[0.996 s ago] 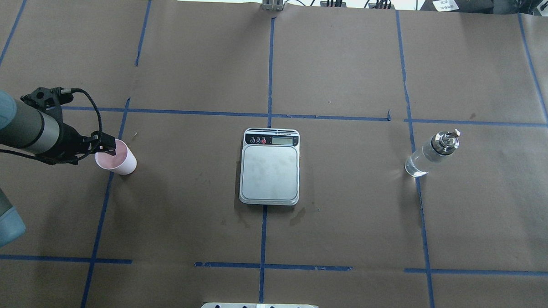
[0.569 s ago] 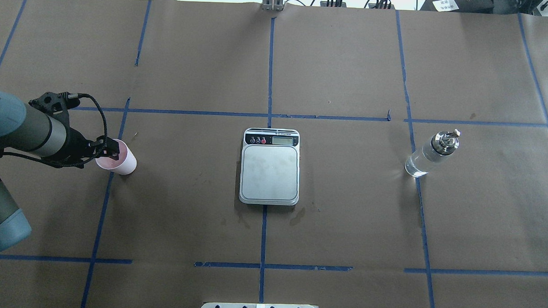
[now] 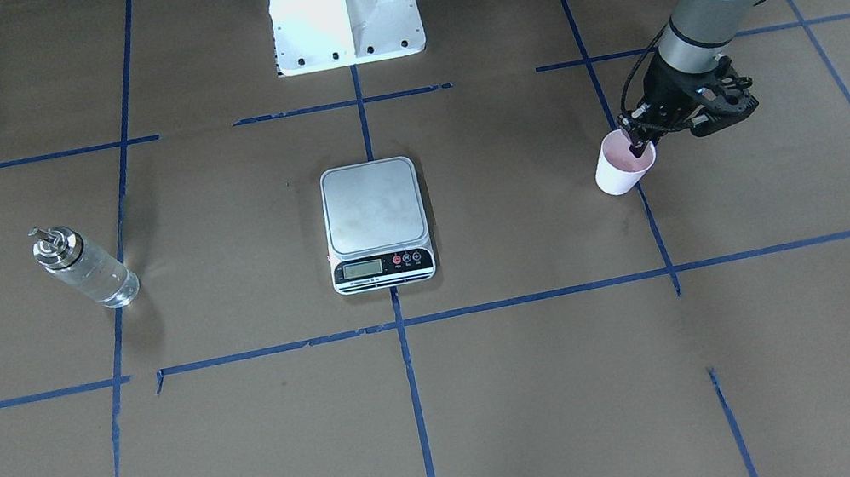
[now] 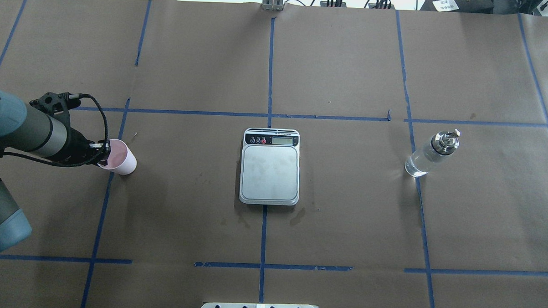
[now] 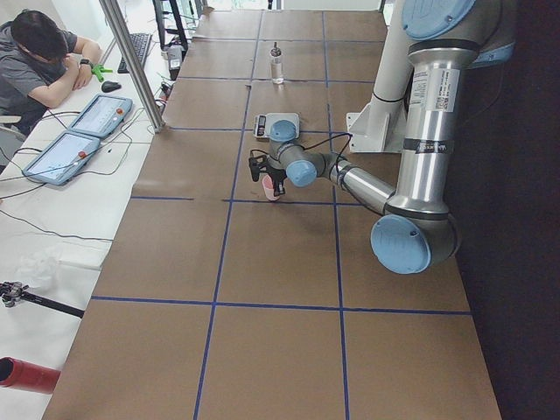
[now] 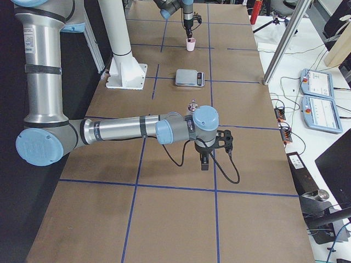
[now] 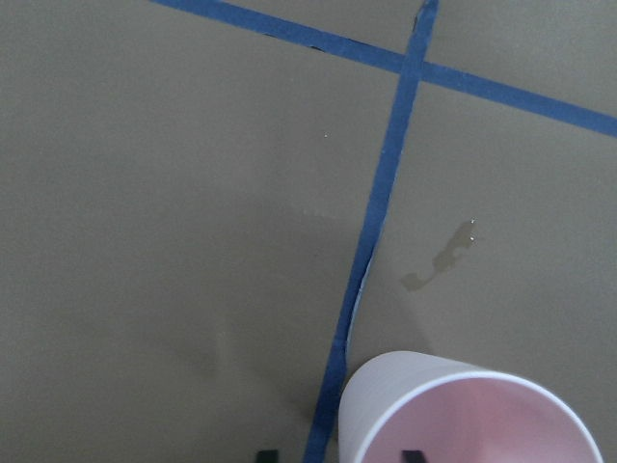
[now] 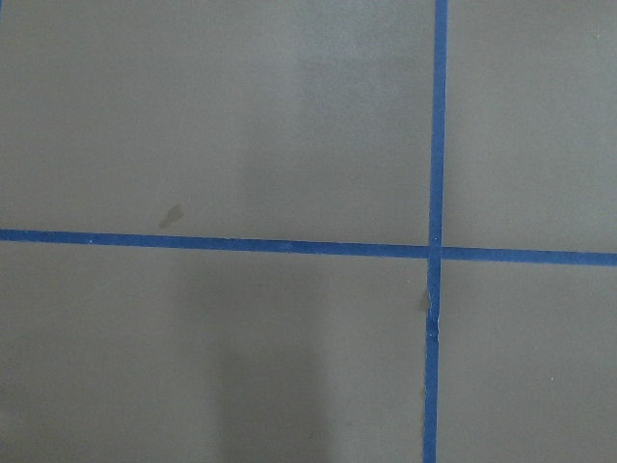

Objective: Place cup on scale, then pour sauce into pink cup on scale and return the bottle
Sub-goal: 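Reach the left gripper to the pink cup and grasp it, then lift the pink cup with the left gripper and carry it over the scale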

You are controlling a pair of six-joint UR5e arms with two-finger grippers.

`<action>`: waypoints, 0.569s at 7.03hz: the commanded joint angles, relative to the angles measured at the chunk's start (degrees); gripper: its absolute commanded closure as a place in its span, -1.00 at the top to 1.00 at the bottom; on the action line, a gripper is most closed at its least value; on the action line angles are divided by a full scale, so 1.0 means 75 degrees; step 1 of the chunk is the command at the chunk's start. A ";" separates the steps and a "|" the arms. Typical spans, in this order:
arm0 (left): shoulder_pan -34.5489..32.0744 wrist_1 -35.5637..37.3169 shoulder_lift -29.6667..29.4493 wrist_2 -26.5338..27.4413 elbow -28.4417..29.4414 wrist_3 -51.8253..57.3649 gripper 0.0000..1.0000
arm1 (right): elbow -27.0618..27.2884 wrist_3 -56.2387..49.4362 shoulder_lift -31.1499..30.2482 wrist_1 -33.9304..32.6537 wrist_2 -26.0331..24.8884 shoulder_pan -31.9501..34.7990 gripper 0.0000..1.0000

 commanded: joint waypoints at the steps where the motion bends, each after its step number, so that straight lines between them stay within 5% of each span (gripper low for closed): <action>1: -0.0224 0.0750 -0.0006 -0.0024 -0.0700 -0.0019 -1.00 | 0.0047 0.0000 0.0000 -0.0021 0.0009 0.0000 1.00; 2: -0.0597 0.1940 -0.0331 -0.0047 -0.1367 0.0062 -1.00 | 0.0071 0.0011 0.0000 -0.0032 0.0021 0.0000 1.00; 4: -0.0659 0.4855 -0.2853 -0.0339 -0.1373 -0.0030 -1.00 | 0.0071 0.0012 0.0000 -0.0032 0.0032 0.0000 1.00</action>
